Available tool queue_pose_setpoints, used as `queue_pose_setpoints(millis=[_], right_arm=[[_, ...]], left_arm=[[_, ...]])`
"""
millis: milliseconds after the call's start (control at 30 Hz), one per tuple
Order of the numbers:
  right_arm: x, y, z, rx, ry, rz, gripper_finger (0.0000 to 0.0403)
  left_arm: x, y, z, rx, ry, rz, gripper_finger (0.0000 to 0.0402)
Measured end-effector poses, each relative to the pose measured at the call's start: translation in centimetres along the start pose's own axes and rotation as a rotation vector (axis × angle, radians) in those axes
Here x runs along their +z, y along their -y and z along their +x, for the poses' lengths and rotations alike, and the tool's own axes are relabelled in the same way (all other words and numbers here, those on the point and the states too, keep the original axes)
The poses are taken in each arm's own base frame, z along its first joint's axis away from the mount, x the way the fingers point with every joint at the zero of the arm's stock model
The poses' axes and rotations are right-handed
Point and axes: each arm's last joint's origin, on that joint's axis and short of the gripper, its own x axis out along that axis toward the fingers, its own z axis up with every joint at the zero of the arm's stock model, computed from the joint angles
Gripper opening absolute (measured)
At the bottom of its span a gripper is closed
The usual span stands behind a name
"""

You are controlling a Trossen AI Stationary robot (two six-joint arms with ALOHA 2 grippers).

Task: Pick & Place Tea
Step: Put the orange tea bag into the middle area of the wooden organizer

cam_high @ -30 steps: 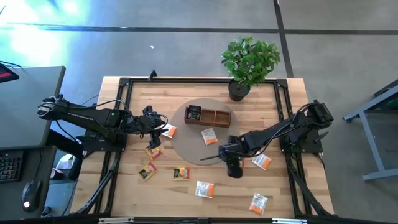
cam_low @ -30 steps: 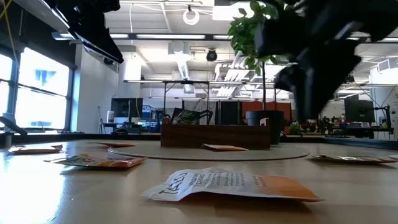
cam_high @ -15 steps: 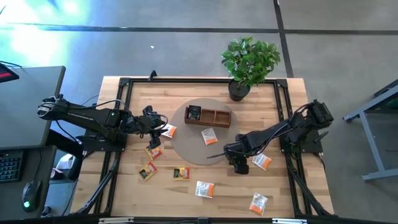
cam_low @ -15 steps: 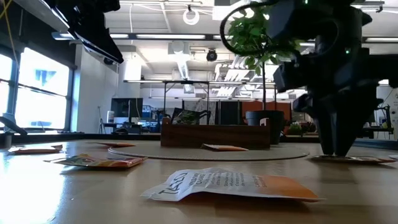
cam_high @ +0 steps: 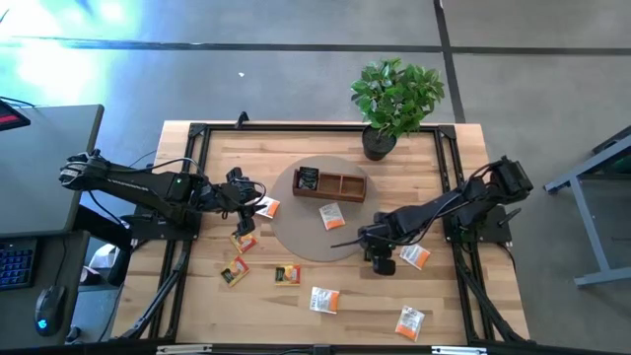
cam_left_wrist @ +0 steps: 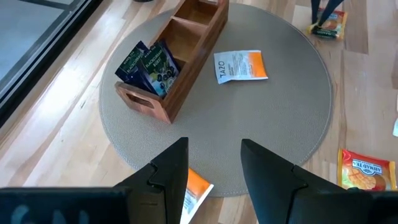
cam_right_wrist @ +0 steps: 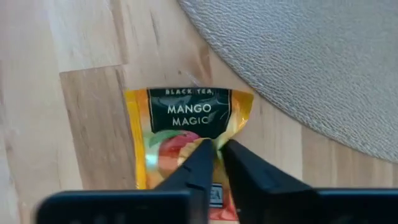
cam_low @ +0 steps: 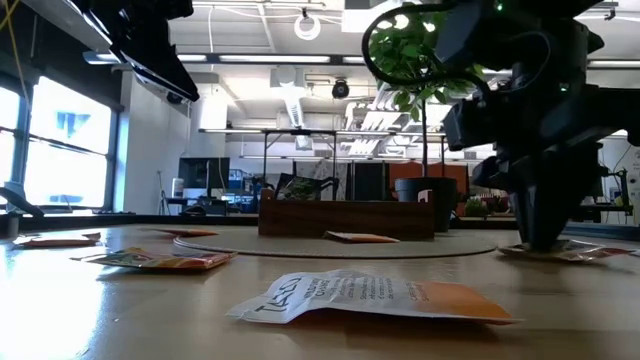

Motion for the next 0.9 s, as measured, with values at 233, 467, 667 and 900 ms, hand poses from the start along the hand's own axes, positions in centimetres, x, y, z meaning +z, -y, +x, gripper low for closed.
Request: queue_pose_setpoints(millis=[233,467,667,900], right_arm=[[2.3,-0.9,-1.8,-0.046,0.114,-0.045,0.0018],[5.1,-0.4,-4.1,-0.328,0.316,-0.052,0.0008],[6.7,2.4,-5.5,-0.738,0.494,0.089,0.0003],[9.0,6.7,-6.6,-0.767,0.668,0.3,0.0009]], left_arm=[[0.0,0.0,0.0,0.0,0.0,0.0,0.0145],[0.0,0.0,0.0,0.0,0.0,0.0,0.0145],[0.0,0.0,0.0,0.0,0.0,0.0,0.0145],[0.0,0.0,0.0,0.0,0.0,0.0,0.0145]])
